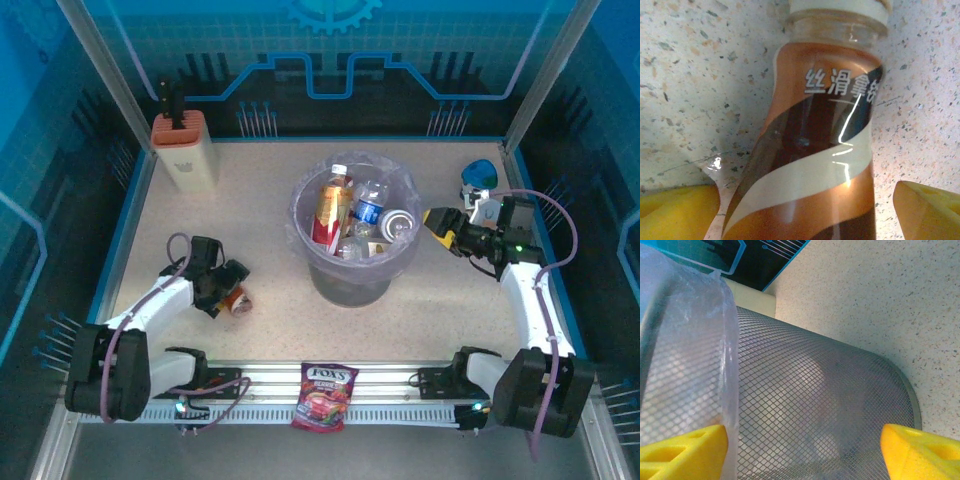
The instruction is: Put the plastic bottles in the bin
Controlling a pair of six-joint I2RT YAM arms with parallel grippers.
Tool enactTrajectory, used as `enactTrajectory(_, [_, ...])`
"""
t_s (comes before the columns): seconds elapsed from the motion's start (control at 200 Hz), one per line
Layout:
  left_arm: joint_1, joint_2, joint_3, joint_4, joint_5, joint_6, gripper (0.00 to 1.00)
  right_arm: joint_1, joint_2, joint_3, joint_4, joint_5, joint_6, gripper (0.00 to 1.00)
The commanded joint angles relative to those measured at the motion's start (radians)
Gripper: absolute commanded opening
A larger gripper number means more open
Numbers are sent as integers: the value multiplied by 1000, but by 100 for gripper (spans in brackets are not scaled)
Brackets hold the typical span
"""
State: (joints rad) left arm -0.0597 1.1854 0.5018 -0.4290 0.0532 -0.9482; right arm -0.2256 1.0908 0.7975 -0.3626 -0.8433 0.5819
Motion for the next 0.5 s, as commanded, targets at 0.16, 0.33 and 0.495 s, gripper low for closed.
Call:
enactTrajectory(0.16, [79,35,-43,98,-82,32,91,-11,-20,-25,-28,5,-33,81])
enactTrajectory(0.33, [161,80,-17,122,-62,102,96,-11,-28,-26,-58,23,-58,81])
enactTrajectory(0.495, [196,147,52,117,-86,169,96,-11,-35,-29,-67,31,-63,81])
